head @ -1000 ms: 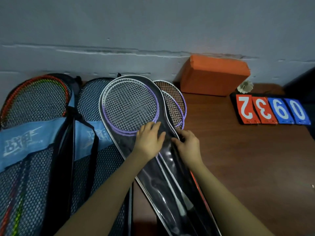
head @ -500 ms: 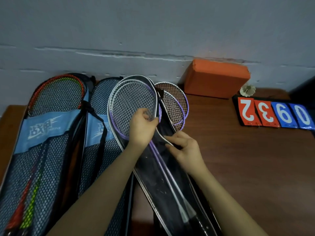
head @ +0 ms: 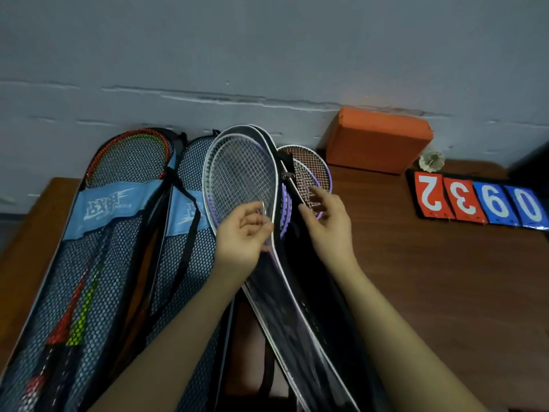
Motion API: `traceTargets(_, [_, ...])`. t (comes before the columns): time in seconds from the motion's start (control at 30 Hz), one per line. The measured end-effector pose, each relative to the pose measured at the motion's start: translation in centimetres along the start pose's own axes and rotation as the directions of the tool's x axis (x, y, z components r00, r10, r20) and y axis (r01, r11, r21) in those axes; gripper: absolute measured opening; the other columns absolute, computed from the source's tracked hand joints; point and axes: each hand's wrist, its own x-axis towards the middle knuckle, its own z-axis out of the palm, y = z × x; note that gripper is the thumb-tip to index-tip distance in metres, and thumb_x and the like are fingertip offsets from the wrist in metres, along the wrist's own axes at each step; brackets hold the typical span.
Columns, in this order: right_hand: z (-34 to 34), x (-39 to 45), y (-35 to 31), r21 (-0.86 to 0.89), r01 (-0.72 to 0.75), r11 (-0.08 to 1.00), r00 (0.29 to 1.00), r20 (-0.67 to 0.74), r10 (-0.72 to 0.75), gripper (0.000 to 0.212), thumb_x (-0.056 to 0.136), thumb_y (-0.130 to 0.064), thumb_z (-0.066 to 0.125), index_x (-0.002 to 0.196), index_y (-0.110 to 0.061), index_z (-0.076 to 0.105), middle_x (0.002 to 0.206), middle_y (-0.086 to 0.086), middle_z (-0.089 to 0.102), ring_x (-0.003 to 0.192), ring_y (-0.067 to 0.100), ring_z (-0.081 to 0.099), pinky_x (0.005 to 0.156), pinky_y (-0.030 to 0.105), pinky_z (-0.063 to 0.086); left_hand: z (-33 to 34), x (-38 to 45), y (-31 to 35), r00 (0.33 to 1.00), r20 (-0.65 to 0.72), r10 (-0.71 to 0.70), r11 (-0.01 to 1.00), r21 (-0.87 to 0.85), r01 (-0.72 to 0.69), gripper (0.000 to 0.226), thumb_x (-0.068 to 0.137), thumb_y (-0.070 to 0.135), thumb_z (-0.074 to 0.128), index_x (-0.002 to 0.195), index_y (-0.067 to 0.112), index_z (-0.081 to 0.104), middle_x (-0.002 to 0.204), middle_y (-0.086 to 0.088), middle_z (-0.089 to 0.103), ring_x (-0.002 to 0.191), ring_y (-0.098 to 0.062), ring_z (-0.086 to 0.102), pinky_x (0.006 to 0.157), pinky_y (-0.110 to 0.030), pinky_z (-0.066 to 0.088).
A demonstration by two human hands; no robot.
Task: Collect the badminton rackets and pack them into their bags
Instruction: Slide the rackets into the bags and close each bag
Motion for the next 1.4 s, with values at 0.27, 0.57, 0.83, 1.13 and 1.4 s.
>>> traceTargets(0.27, [-0.5, -0.3, -2.4, 0.093, 0.031, 0.995, 0.991, 0.127, -0.043, 0.015, 0.08, -0.005, 0.068, 0.093, -0.013, 0.073, 0.087, 0.002, 0.069, 0.084, 0.019, 0.063, 0.08, 0.031, 0.048, 0.1, -2.2, -0.6, 0.997, -0.07, 0.031, 0.994, 0.104, -0.023, 0.037, 0.079, 0.006, 0.07, 0.112, 0.009, 0.053, 0.087, 0.0, 0.059, 0.073, -0.013, 0.06, 0.065, -0.028, 0.055])
traceTargets(0.57, [-0.5, -1.9, -4.1, 0.206, -0.006, 0.978, 0.981, 0.191, -0.034, 0.019, 0.084, -0.005, 0.065, 0.099, -0.015, 0.07, 0.09, -0.002, 0.07, 0.086, 0.01, 0.064, 0.083, 0.025, 0.049, 0.3, -1.1, 0.9, 0.99, -0.133, 0.046, 0.996, 0.08, -0.035, 0.049, 0.082, 0.0, 0.063, 0.127, 0.014, 0.05, 0.089, 0.005, 0.06, 0.073, -0.003, 0.06, 0.064, -0.012, 0.049])
traceTargets(0.83, [0.3, -0.6, -5.2, 0.037, 0.132, 0.991, 0.985, 0.11, -0.135, 0.019, 0.079, -0.009, 0.071, 0.098, -0.011, 0.07, 0.087, 0.0, 0.068, 0.079, 0.015, 0.062, 0.077, 0.034, 0.051, -0.6, -1.9, 0.6, 0.997, -0.034, 0.068, 0.997, 0.049, -0.067, 0.05, 0.083, -0.004, 0.061, 0.128, 0.013, 0.048, 0.089, -0.001, 0.059, 0.073, -0.01, 0.06, 0.061, -0.021, 0.054])
traceTargets(1.13, [0.3, -0.6, -3.8, -0.425, 0.546, 0.722, 0.794, -0.011, -0.607, 0.008, 0.082, -0.021, 0.064, 0.081, -0.018, 0.071, 0.082, -0.005, 0.066, 0.075, 0.011, 0.058, 0.072, 0.034, 0.032, -0.2, -1.7, -0.1, 0.992, -0.108, 0.071, 0.997, 0.009, -0.071, 0.047, 0.082, -0.002, 0.064, 0.124, 0.016, 0.052, 0.089, -0.007, 0.061, 0.074, -0.012, 0.062, 0.06, -0.022, 0.053])
traceTargets(1.4, [-1.5, -1.3, -1.1, -0.363, 0.652, 0.666, 0.758, 0.277, -0.591, 0.017, 0.086, -0.024, 0.056, 0.08, -0.014, 0.069, 0.08, -0.003, 0.064, 0.071, 0.019, 0.059, 0.067, 0.031, 0.033, 0.6, 1.0, -0.6, 0.977, -0.196, 0.082, 0.996, -0.011, -0.086, 0.048, 0.08, -0.001, 0.065, 0.124, 0.014, 0.054, 0.085, -0.002, 0.061, 0.075, -0.015, 0.06, 0.068, -0.026, 0.052])
